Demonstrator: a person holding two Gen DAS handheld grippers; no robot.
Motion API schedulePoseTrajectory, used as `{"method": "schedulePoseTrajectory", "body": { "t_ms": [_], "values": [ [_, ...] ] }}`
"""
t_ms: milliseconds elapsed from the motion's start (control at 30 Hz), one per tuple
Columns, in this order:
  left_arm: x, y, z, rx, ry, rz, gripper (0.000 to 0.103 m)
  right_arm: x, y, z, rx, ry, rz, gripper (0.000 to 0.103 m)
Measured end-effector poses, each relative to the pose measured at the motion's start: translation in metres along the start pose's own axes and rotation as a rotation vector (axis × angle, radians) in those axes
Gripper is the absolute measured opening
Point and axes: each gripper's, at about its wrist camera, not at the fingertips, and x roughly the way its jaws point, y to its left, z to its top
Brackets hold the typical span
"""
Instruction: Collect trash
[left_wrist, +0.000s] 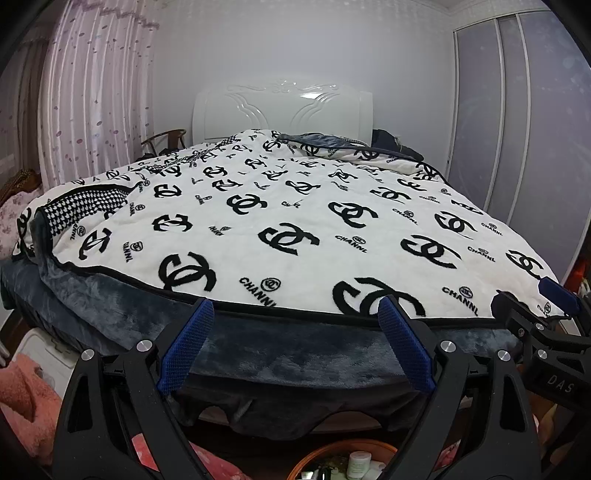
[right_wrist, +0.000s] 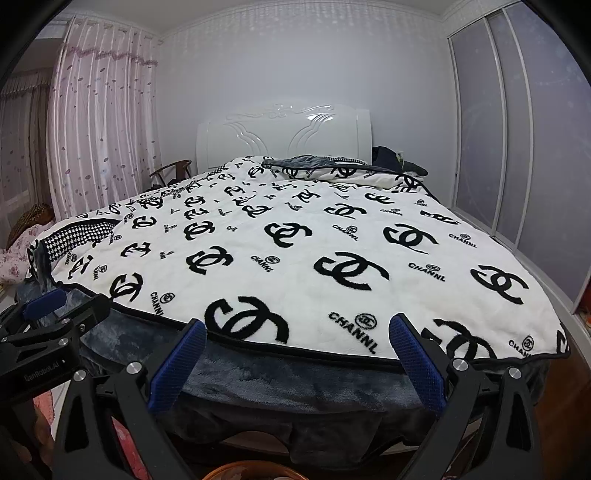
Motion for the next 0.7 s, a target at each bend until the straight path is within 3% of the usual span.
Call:
{"method": "schedulePoseTrajectory", "body": {
  "t_ms": [700],
  "values": [
    [0.0005,0.0062,0.0017,-0.001,0.008,0.0,0.088,-0.0017,-0.0022,-0.0031,0.009,0.004,-0.007,0.098]
  ]
}}
